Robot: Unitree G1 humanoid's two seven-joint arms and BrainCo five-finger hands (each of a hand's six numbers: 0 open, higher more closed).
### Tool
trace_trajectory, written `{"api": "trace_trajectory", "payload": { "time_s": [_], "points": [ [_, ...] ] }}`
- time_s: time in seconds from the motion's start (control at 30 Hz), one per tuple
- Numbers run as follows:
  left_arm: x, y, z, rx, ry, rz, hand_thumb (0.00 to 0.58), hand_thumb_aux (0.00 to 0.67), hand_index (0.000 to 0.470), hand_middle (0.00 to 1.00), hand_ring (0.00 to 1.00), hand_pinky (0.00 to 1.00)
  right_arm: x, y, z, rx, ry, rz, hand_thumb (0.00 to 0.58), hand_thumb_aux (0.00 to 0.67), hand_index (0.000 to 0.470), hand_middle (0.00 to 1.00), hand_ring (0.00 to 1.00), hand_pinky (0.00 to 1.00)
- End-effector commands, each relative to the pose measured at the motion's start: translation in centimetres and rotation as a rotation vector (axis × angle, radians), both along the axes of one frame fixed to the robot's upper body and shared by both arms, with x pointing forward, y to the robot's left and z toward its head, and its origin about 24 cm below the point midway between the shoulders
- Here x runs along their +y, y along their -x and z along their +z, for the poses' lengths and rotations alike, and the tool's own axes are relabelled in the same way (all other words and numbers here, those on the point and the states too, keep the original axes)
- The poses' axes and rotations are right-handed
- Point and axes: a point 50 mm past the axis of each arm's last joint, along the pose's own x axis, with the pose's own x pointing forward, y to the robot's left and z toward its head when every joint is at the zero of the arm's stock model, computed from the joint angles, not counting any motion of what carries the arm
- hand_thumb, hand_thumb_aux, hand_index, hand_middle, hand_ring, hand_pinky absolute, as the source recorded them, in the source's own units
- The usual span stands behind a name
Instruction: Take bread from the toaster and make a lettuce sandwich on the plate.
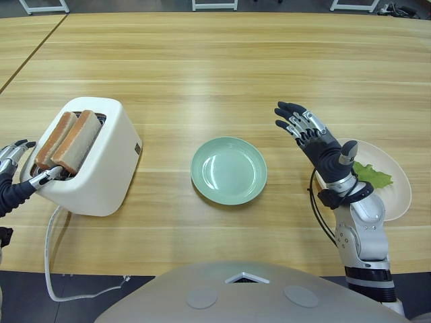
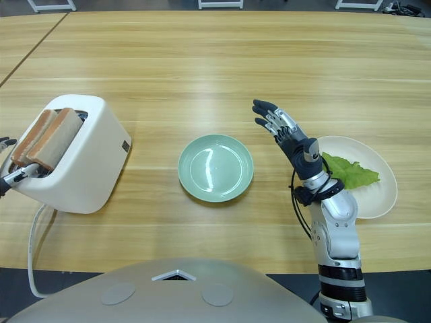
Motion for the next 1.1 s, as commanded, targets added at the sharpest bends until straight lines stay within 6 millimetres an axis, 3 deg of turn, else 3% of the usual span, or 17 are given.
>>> {"api": "trace_trajectory", "payload": {
  "time_s": [0.03,0.2,0.27,0.33,0.5,0.57,0.8,0.9,0.97,1.0,1.03,1.1],
  "points": [
    [0.1,-0.2,0.2,-0.013,-0.032,-0.003,0.212,0.137,0.096,0.0,0.0,0.0,0.1,-0.1,0.2,-0.003,0.018,0.004,0.0,0.0,0.0,0.0,0.0,0.0],
    [0.2,-0.2,0.6,-0.024,-0.042,0.0,0.248,0.163,0.114,0.0,0.0,0.0,0.1,0.0,0.2,-0.005,0.019,0.003,0.0,0.0,0.0,0.0,0.0,0.0],
    [0.2,-0.1,0.7,-0.027,-0.041,0.001,0.319,0.221,0.155,0.0,0.0,0.0,0.1,-0.1,0.3,-0.005,0.019,0.004,0.0,0.0,0.0,0.0,0.0,0.0],
    [0.2,-0.1,0.7,-0.027,-0.039,-0.001,0.449,0.352,0.247,0.0,0.0,0.0,0.1,-0.1,0.3,-0.005,0.019,0.004,0.0,0.0,0.0,0.0,0.0,0.0],
    [0.1,-0.1,0.5,-0.011,-0.031,-0.006,0.531,0.476,0.334,0.0,0.0,0.0,0.1,-0.1,0.3,-0.006,0.02,0.005,0.0,0.0,0.0,0.0,0.0,0.0],
    [0.1,-0.1,0.3,0.001,-0.025,-0.008,0.569,0.578,0.405,0.0,0.0,0.0,0.2,-0.1,0.3,-0.006,0.02,0.006,0.0,0.0,0.0,0.0,0.0,0.0],
    [-0.6,-0.5,1.2,-0.085,0.006,-0.051,0.511,0.439,0.308,0.0,0.0,0.0,0.2,-0.1,0.4,-0.007,0.021,0.006,0.0,0.0,0.0,0.0,0.0,0.0],
    [-0.9,-0.6,1.4,-0.116,0.021,-0.069,0.498,0.418,0.293,0.0,0.0,0.0,0.2,-0.1,0.4,-0.007,0.022,0.006,0.0,0.0,0.0,0.0,0.0,0.0],
    [-1.1,-0.7,1.5,-0.134,0.034,-0.08,0.517,0.449,0.315,0.0,0.0,0.0,0.2,-0.1,0.4,-0.008,0.023,0.006,0.0,0.0,0.0,0.0,0.0,0.0],
    [-1.1,-0.8,1.5,-0.146,0.04,-0.085,0.558,0.539,0.378,0.0,0.0,0.0,0.2,-0.1,0.4,-0.008,0.024,0.007,0.0,0.0,0.0,0.0,0.0,0.0],
    [-1.2,-0.9,1.6,-0.156,0.045,-0.09,0.58,0.67,0.47,0.0,0.0,0.0,0.2,-0.1,0.4,-0.008,0.024,0.007,0.0,0.0,0.0,0.0,0.0,0.0],
    [-1.2,-1.0,1.9,-0.189,0.059,-0.102,0.58,0.67,0.47,0.0,0.0,0.0,0.2,-0.1,0.4,-0.009,0.025,0.007,0.0,0.0,0.0,0.0,0.0,0.0]
  ]
}}
